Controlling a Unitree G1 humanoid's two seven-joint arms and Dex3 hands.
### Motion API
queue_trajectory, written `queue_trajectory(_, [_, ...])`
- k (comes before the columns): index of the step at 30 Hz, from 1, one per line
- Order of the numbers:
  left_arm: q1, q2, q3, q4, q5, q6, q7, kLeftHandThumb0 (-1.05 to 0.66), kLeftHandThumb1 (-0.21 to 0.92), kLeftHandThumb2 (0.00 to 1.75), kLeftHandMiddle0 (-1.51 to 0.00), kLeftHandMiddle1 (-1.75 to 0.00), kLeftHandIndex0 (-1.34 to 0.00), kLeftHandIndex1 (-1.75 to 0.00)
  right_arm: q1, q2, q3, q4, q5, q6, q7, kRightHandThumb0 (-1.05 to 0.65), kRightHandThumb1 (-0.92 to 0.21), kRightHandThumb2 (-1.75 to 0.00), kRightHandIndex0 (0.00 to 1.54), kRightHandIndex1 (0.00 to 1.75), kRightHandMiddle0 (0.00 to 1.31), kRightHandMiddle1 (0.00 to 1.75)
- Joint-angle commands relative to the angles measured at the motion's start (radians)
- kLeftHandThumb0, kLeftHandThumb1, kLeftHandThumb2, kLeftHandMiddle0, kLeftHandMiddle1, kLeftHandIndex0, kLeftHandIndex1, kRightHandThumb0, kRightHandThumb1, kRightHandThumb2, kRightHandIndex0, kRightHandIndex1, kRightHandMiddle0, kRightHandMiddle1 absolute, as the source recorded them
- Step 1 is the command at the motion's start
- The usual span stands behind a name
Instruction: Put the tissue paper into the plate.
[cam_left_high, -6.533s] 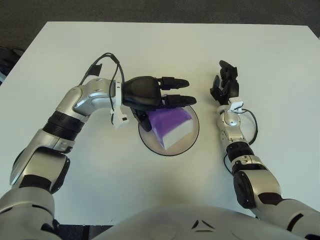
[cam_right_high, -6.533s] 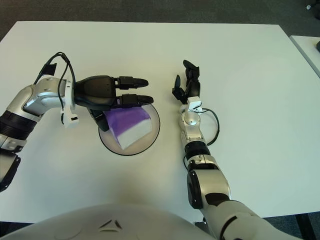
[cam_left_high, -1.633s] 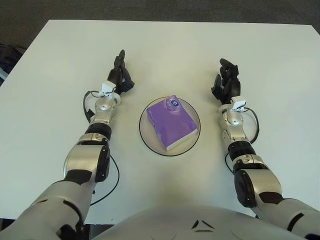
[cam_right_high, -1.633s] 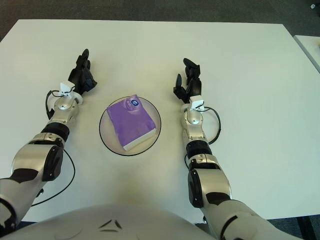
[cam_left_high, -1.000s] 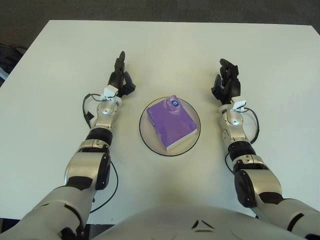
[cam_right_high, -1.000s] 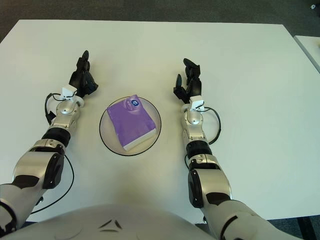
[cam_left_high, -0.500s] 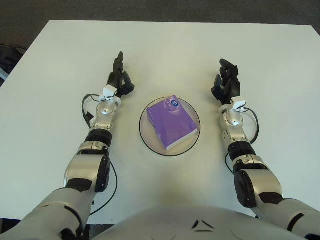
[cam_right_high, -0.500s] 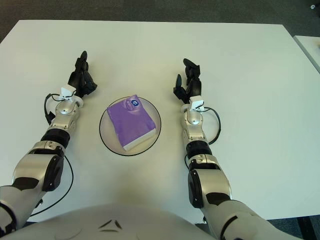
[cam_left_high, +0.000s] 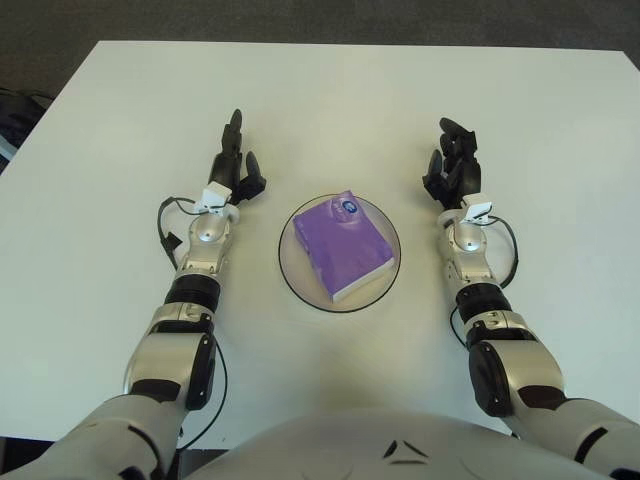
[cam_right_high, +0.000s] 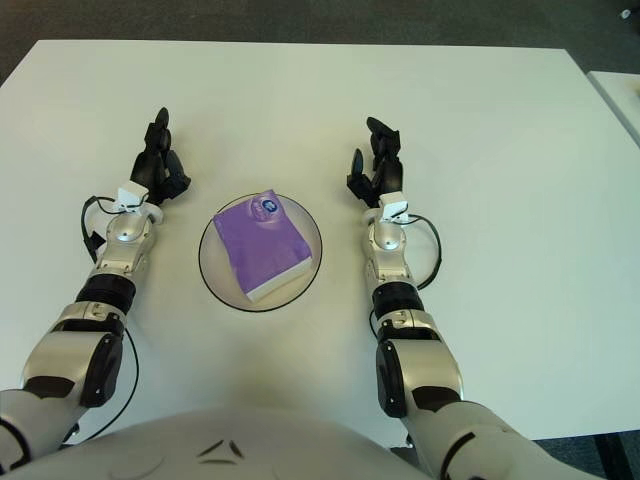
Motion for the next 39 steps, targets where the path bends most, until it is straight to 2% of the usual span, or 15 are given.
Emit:
queue_trajectory(1, [0.168, -0.030, -0.036, -0.108, 0.066, 0.109, 0.052, -0.82, 0.92, 0.96, -0.04, -0.02, 0.00, -0.21, 0.227, 0.025, 0.016, 0.099, -0.025, -0.009, 0.000, -0.54, -0.92, -0.79, 0.23, 0.33, 0.00, 0.72])
queue_trajectory(7, [0.289, -0.047, -0.057, -0.286, 0.138, 0.132, 0.112, -0.78, 0.92, 0.93, -0.07, -0.03, 0.00, -0.33, 0.245, 0.029, 0.023, 0.071, -0.032, -0.012, -0.002, -0.53, -0.92, -0.79, 0.24, 0.34, 0.00, 0.72])
queue_trajectory(19, [0.445, -0.089, -0.069, -0.451, 0.220, 0.121, 0.193, -0.75, 0.92, 0.91, -0.14, -0.05, 0.00, -0.50, 0.273, 0.033, 0.035, 0.023, -0.033, -0.004, 0.004, -0.53, -0.92, -0.78, 0.24, 0.34, 0.00, 0.71])
queue_trajectory(29, [0.500, -0.109, -0.065, -0.494, 0.195, 0.115, 0.196, -0.71, 0.92, 0.85, -0.20, -0.07, 0.00, -0.63, 0.299, 0.037, 0.048, -0.020, -0.033, 0.006, 0.011, -0.52, -0.92, -0.77, 0.24, 0.34, 0.00, 0.69])
queue_trajectory(39, [0.522, -0.121, -0.063, -0.522, 0.199, 0.136, 0.200, -0.70, 0.92, 0.82, -0.22, -0.07, 0.00, -0.69, 0.324, 0.039, 0.060, -0.061, -0.042, 0.024, 0.012, -0.52, -0.92, -0.77, 0.24, 0.33, 0.00, 0.68])
